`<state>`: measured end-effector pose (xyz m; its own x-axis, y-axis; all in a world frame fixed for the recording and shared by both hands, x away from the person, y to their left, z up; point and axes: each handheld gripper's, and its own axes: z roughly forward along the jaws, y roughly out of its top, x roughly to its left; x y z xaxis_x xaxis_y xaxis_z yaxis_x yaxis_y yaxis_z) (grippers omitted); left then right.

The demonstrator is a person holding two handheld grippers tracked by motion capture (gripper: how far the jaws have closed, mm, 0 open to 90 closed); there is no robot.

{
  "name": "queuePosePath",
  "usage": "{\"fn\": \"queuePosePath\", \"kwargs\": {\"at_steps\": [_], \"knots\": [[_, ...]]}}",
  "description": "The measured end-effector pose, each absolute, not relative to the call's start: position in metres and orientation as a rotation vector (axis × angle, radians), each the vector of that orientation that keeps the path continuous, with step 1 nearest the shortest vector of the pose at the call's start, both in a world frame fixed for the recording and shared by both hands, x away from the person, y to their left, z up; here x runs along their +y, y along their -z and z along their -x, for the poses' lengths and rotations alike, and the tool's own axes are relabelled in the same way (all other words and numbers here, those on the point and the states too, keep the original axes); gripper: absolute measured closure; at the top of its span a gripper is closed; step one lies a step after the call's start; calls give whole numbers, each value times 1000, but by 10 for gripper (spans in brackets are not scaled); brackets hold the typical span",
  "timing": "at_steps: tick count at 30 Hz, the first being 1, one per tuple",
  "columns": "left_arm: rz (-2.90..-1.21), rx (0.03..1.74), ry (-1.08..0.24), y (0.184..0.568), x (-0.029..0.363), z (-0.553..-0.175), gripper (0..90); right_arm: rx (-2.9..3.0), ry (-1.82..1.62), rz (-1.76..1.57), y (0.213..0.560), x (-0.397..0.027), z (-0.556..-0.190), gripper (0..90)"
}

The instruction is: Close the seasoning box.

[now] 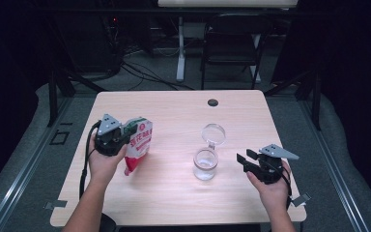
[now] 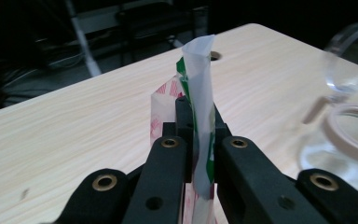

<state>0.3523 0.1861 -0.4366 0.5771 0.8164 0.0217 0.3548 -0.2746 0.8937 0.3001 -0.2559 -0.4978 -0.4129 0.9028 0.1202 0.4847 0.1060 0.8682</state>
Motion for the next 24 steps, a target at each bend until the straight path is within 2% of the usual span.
{"fn": "queuePosePath", "kwargs": {"at_steps": [11, 17, 24], "knots": [[-1921, 717, -501, 435, 137, -335, 900, 1936, -1238, -1354, 497, -260, -296, 542], [-1941, 618, -383, 437, 130, -334, 900, 1935, -1255, -1326, 496, -258, -293, 542], [-1993, 508, -373, 442, 124, -327, 900, 2000, -1281, -1239, 486, -246, -291, 576]]}}
